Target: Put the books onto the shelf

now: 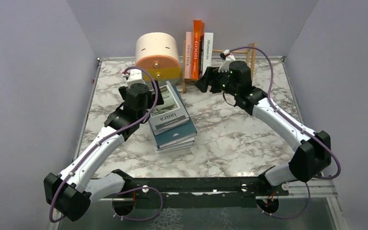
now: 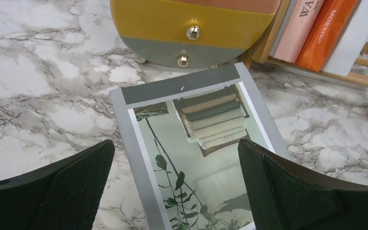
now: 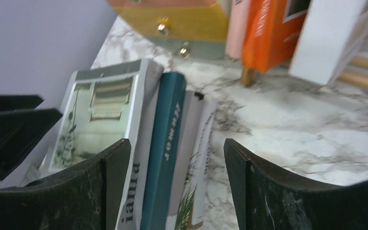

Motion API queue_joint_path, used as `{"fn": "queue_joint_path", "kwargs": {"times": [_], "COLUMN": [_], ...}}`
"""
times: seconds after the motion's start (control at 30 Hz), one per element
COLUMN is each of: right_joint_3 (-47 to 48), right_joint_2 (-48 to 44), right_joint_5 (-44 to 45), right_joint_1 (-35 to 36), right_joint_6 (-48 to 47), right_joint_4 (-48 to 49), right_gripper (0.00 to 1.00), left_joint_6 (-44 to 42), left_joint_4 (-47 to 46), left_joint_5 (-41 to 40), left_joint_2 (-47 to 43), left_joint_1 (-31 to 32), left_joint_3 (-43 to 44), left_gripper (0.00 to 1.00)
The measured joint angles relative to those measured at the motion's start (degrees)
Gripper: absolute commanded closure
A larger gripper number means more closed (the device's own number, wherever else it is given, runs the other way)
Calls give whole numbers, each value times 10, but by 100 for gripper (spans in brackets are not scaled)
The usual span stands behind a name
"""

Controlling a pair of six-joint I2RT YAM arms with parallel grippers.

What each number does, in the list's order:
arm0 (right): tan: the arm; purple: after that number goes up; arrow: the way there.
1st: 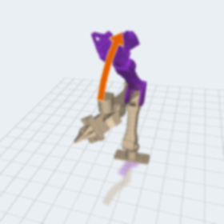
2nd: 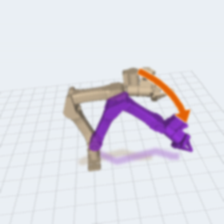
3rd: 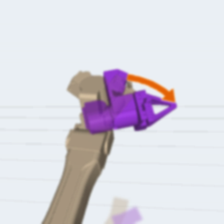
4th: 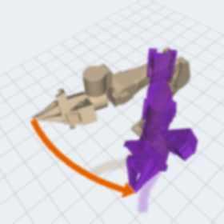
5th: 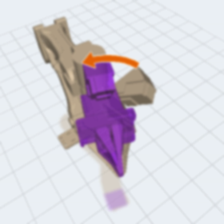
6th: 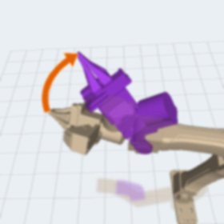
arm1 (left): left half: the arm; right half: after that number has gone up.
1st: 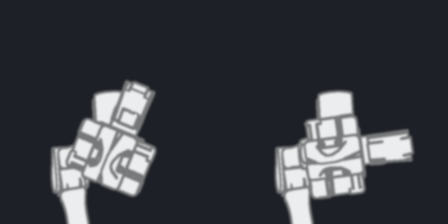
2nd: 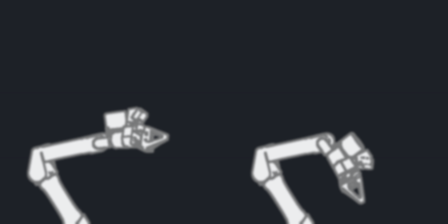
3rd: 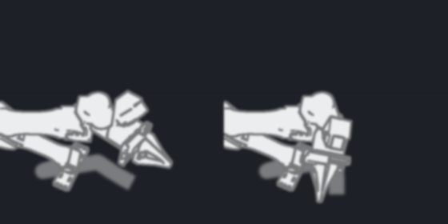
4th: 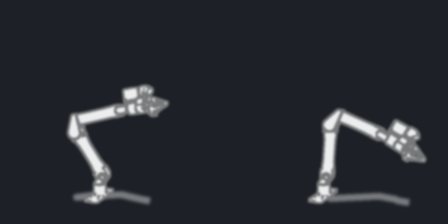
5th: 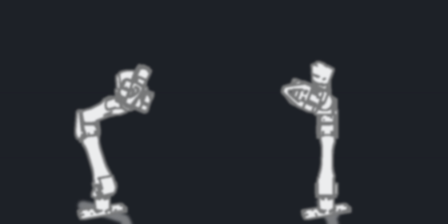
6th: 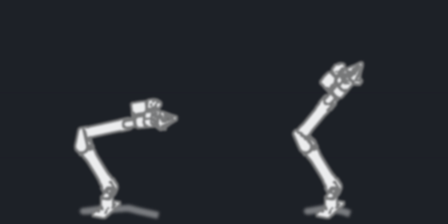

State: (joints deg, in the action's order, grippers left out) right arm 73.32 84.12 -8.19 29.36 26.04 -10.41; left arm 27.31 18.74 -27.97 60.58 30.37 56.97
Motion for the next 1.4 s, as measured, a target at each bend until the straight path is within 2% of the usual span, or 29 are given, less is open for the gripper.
{"fn": "queue_joint_path", "kwargs": {"times": [0.23, 0.53, 0.97, 1.4], "right_joint_3": [-100, -126, -127, -127], "right_joint_2": [-8, -2, 58, 71], "right_joint_5": [-101, -167, -204, -211], "right_joint_1": [16, 30, 55, 56], "right_joint_6": [45, 83, 104, 108], "right_joint_4": [56, 120, 169, 179], "right_gripper": [29, 29, 29, 28], "left_joint_6": [6, 12, 13, 30], "left_joint_4": [2, -1, -8, -62], "left_joint_5": [17, 26, 36, 107], "left_joint_2": [10, 33, 54, 56], "left_joint_1": [0, 0, -3, -3], "left_joint_3": [-16, -27, -28, -43], "left_gripper": [1, 1, 1, 1]}}
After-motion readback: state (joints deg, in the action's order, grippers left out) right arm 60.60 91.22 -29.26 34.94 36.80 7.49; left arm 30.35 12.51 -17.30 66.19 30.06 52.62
